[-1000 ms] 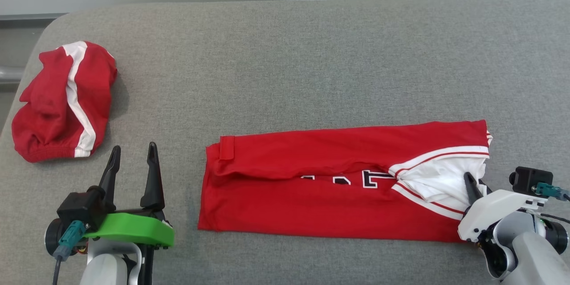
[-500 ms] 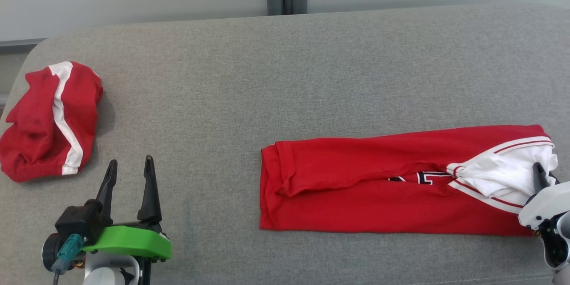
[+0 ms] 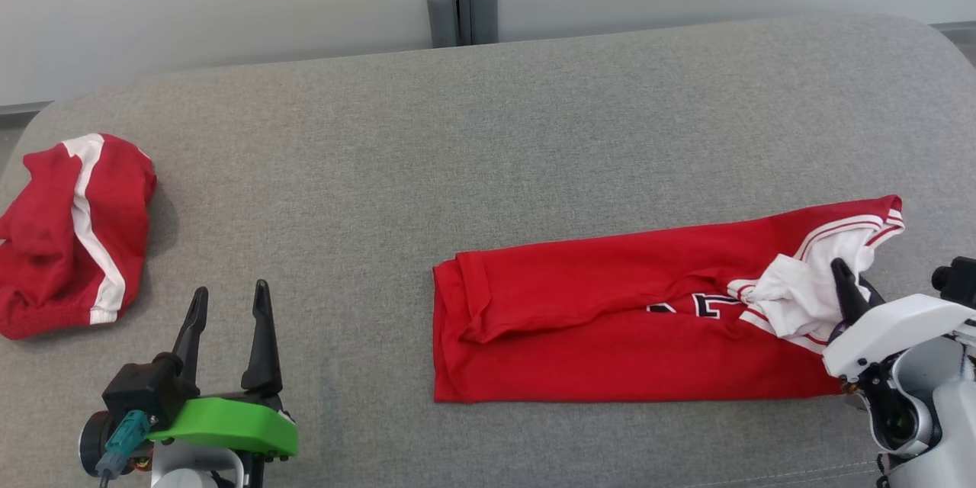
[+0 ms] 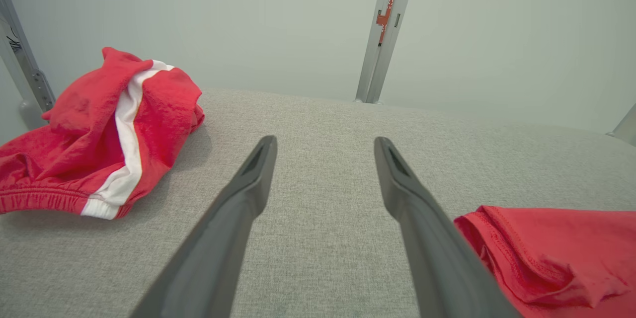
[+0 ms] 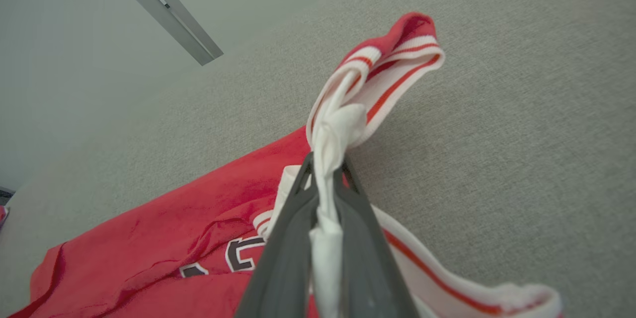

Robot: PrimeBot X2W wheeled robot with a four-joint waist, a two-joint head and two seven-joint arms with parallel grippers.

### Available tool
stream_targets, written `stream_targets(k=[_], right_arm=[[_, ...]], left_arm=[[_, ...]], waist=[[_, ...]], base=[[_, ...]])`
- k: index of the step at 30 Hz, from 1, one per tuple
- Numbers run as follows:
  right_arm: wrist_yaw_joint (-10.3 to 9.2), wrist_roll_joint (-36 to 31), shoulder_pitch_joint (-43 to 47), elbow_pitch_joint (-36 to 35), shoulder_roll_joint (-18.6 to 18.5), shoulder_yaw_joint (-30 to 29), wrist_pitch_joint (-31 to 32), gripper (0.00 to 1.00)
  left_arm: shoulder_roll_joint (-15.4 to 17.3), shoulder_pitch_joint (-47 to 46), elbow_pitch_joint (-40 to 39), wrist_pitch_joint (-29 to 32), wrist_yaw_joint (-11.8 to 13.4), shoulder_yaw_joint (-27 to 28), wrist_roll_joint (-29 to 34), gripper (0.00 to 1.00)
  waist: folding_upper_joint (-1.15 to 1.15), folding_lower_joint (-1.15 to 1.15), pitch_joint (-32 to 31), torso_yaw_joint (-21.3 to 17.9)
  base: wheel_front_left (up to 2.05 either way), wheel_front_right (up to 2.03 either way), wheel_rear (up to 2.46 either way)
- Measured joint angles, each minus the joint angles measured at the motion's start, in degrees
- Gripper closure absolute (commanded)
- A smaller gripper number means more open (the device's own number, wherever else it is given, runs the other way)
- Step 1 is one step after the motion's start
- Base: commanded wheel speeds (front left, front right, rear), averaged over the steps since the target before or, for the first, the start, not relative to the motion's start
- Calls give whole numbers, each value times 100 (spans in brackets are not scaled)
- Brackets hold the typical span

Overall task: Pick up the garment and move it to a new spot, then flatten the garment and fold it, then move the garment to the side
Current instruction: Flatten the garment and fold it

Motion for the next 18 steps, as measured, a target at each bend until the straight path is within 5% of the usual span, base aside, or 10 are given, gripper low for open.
stream_targets(k=[8, 18], right_arm=[[-3, 278, 91, -702, 365, 430, 410, 100], [-3, 347, -68, -762, 734, 1446, 515, 100]], left_arm=[[-7, 48, 42, 0, 0, -19, -1, 0], [-14, 91, 103, 0, 0, -84, -1, 0]], waist=[[0, 0, -79, 89], [0, 0, -164, 270]], base=[[0, 0, 0], [0, 0, 0]])
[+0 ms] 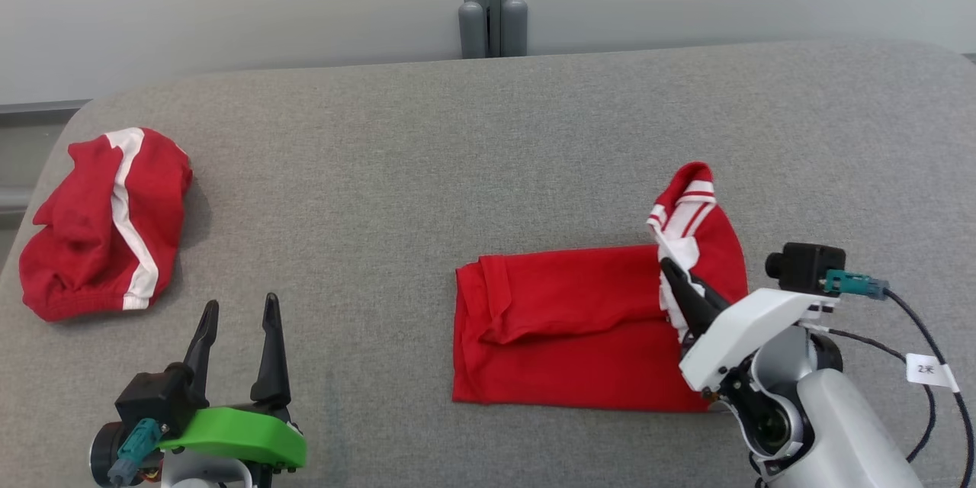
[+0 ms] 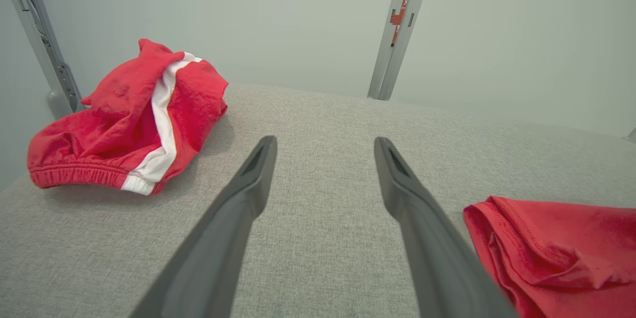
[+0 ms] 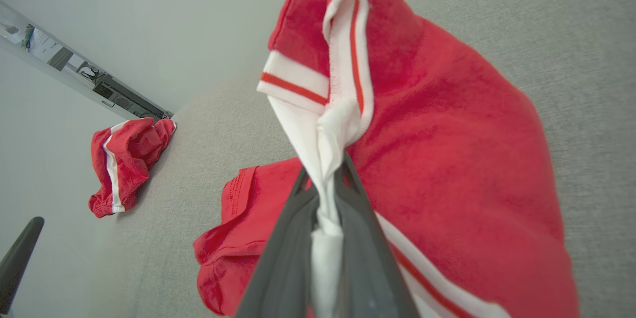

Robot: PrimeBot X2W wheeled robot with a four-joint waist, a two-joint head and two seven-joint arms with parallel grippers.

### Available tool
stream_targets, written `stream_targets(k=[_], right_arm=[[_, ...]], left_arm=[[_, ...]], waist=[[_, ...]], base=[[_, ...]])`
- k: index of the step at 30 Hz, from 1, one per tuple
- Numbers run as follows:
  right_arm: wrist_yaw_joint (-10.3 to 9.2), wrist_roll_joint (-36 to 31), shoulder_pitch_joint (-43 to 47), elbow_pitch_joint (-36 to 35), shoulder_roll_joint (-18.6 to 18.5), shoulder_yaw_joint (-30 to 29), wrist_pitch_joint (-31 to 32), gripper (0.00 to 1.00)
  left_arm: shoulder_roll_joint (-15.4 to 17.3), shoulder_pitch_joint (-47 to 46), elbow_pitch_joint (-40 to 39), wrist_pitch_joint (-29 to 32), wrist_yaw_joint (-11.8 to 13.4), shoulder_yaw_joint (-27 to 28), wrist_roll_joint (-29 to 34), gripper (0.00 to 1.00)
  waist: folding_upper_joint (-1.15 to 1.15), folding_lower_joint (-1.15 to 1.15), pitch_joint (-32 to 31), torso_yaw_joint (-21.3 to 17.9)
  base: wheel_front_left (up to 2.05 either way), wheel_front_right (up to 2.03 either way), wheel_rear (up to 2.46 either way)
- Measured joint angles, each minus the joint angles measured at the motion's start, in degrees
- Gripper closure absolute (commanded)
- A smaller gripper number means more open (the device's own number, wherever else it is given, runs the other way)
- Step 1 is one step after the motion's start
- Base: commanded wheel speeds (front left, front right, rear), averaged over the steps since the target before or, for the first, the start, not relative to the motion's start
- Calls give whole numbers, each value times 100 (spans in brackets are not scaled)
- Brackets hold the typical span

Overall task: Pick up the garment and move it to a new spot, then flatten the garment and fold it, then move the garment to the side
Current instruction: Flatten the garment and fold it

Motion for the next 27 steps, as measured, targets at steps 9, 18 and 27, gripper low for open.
stream_targets(k=[9, 18, 27], right_arm=[[0, 282, -449, 504, 129, 926, -299, 100], [-1, 1188, -989, 1265, 138, 2093, -938, 100], [0, 1783, -1420, 2039, 149, 2771, -1533, 71]], left_arm=[[-4, -14, 31, 0, 0, -79, -57, 0], [-9, -113, 112, 0, 0, -230, -125, 0], [-9, -124, 136, 0, 0, -269, -230, 0]], waist=[[0, 0, 58, 194], [0, 0, 129, 479], [0, 0, 185, 619]], base=[[0, 0, 0], [0, 0, 0], [0, 0, 0]])
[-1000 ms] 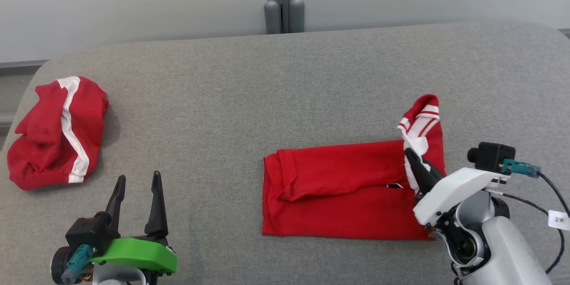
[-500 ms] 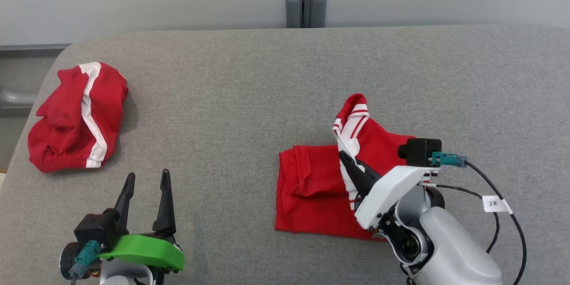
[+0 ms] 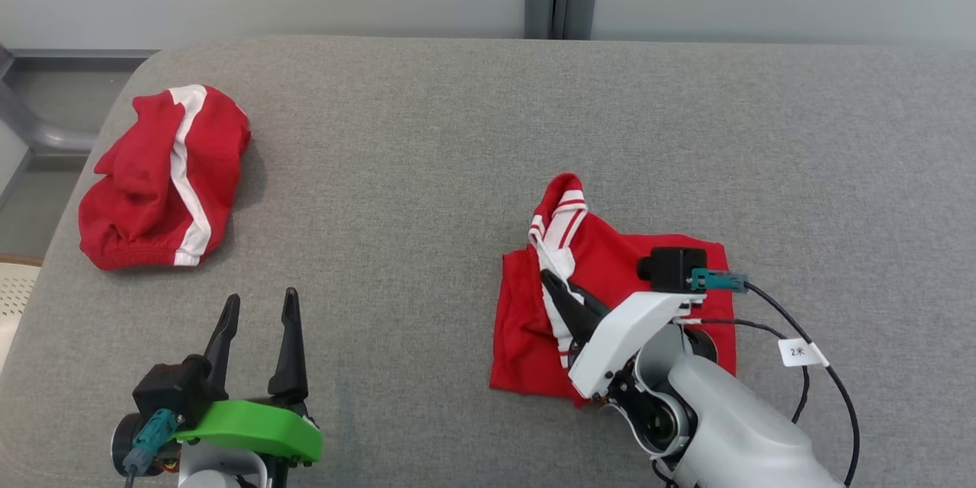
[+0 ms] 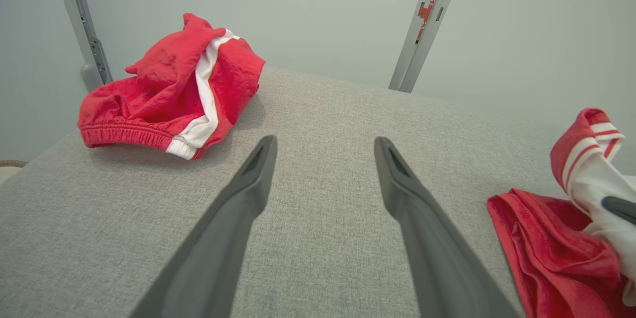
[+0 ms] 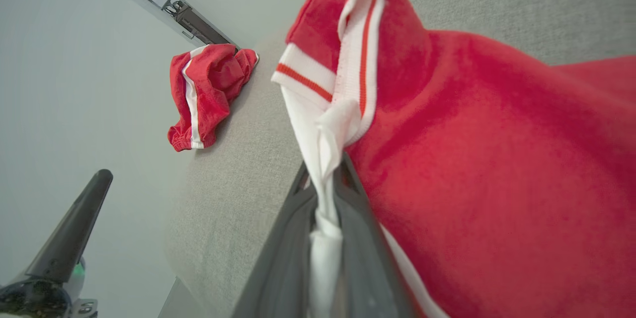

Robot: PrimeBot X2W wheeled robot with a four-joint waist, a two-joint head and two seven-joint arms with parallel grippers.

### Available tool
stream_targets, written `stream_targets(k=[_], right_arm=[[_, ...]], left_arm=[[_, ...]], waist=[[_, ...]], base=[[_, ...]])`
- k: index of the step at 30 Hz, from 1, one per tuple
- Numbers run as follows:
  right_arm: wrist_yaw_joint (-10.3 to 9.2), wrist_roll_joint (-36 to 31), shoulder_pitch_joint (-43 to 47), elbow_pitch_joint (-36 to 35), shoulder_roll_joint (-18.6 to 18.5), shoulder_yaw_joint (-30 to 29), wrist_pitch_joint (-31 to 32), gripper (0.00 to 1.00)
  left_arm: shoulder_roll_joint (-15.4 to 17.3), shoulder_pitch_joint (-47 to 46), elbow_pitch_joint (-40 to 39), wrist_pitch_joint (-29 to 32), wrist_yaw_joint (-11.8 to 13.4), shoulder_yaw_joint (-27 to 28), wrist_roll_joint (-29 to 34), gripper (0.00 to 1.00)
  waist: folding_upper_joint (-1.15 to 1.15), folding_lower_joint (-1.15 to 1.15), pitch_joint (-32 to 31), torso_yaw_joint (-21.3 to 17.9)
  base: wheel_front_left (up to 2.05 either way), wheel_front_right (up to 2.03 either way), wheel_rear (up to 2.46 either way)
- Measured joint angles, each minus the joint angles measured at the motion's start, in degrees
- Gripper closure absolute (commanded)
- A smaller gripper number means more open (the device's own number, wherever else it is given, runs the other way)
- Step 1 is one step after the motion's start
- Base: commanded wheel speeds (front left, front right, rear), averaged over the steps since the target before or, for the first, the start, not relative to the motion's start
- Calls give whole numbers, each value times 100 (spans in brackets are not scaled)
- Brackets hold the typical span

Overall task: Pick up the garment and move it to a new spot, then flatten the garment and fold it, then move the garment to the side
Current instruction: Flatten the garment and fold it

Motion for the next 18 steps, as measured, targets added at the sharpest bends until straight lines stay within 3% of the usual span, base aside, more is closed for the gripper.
stream_targets(k=[2, 9, 18], right_arm=[[0, 62, -98, 143, -15, 90, -166, 0], [0, -130, -461, 509, -24, 126, -793, 0], [0, -990, -516, 247, -692, -423, -1127, 0]], left_arm=[[0, -8, 10, 0, 0, -7, -12, 0], [-1, -54, 1, 0, 0, 42, -30, 0], [-3, -2, -90, 0, 1, 220, 38, 0]], waist=[[0, 0, 10, -2], [0, 0, -24, -109], [0, 0, -141, -385]], base=[[0, 0, 0], [0, 0, 0], [0, 0, 0]])
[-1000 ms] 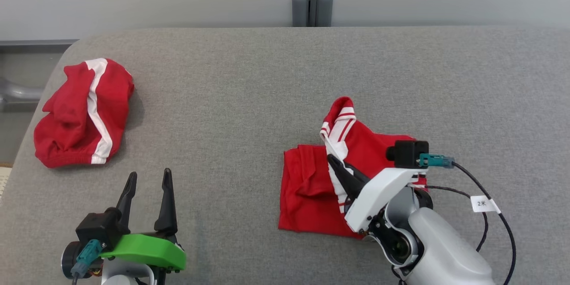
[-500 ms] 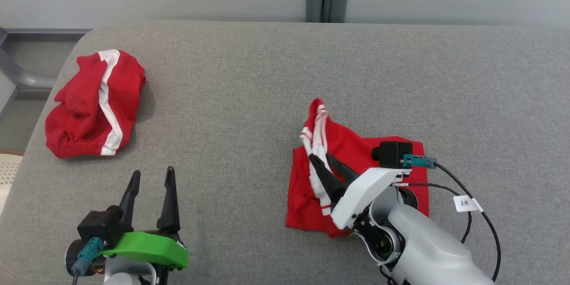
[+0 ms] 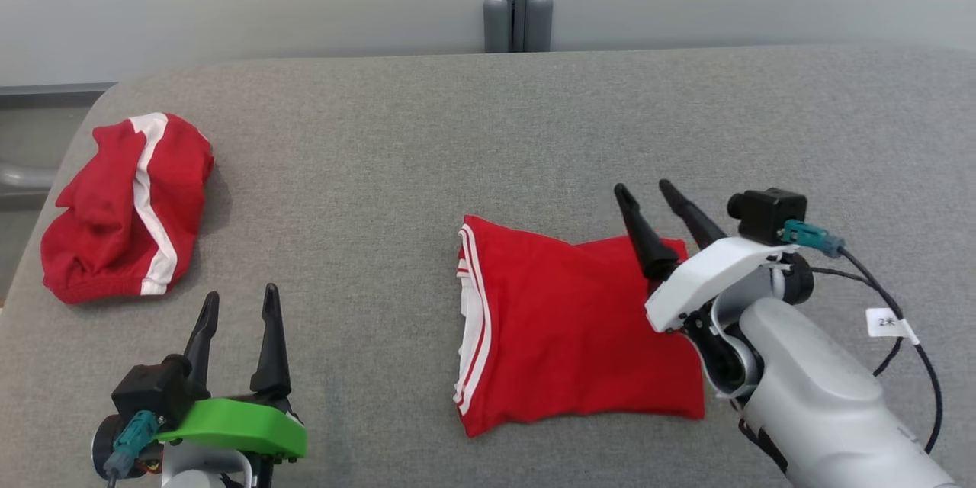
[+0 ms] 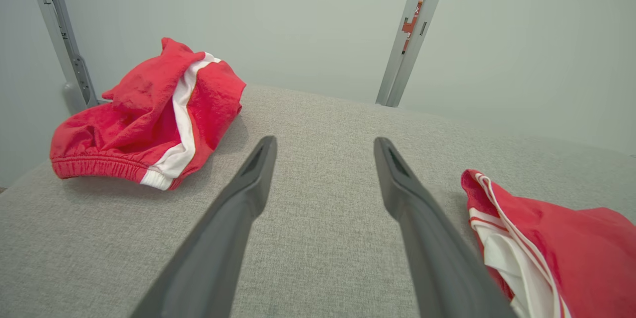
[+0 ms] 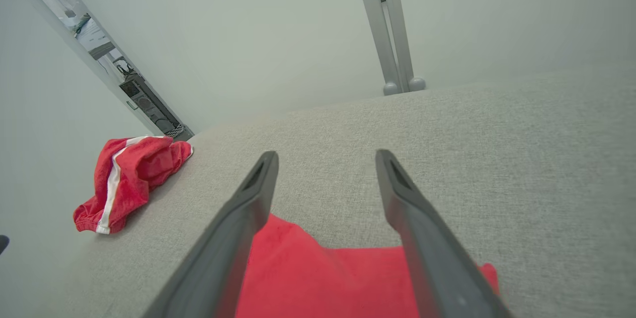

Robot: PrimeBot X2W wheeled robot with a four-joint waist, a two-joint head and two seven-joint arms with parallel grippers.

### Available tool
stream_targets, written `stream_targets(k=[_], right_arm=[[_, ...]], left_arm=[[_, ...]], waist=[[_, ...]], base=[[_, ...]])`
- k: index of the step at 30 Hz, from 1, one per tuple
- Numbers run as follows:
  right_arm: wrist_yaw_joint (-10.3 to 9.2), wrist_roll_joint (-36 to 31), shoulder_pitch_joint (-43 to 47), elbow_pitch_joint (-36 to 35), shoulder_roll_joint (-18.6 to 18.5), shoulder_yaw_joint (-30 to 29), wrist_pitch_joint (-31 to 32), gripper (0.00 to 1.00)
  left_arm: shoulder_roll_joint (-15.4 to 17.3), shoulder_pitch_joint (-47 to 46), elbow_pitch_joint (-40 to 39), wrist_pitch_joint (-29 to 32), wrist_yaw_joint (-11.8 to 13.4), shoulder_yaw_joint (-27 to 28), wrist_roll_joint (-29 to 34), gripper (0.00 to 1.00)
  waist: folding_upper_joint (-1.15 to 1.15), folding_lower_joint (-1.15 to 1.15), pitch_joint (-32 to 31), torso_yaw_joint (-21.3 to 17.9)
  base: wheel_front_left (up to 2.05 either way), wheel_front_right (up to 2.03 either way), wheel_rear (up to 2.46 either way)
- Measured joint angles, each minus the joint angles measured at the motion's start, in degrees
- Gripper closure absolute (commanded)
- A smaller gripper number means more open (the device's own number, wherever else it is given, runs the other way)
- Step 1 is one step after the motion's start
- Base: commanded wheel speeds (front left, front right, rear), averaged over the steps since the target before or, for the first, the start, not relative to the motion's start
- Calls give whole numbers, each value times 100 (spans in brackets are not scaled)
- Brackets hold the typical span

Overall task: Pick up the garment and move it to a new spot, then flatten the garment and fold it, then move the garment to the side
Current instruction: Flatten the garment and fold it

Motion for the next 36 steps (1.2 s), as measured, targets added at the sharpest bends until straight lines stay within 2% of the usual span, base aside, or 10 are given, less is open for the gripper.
stream_targets(k=[4, 11, 25, 36], right_arm=[[0, -553, 288, -631, -166, -688, -23, 0], [0, -1352, 1283, -1646, -157, -1536, -23, 0], [0, -2231, 2735, -2696, -107, -2054, -23, 0], [0, -2515, 3066, -2928, -1, -2454, -22, 0]], left_arm=[[-1, 40, -63, 0, 2, 93, 51, 0], [-1, 91, -118, 0, 2, 233, 178, 0], [5, 275, -178, 0, 2, 330, 389, 0], [79, 505, -281, 0, 2, 326, 525, 0]], waist=[[0, 0, -43, -155], [0, 0, -139, -363], [0, 0, -345, -598], [0, 0, -440, -583]], base=[[0, 0, 0], [0, 0, 0], [0, 0, 0], [0, 0, 0]])
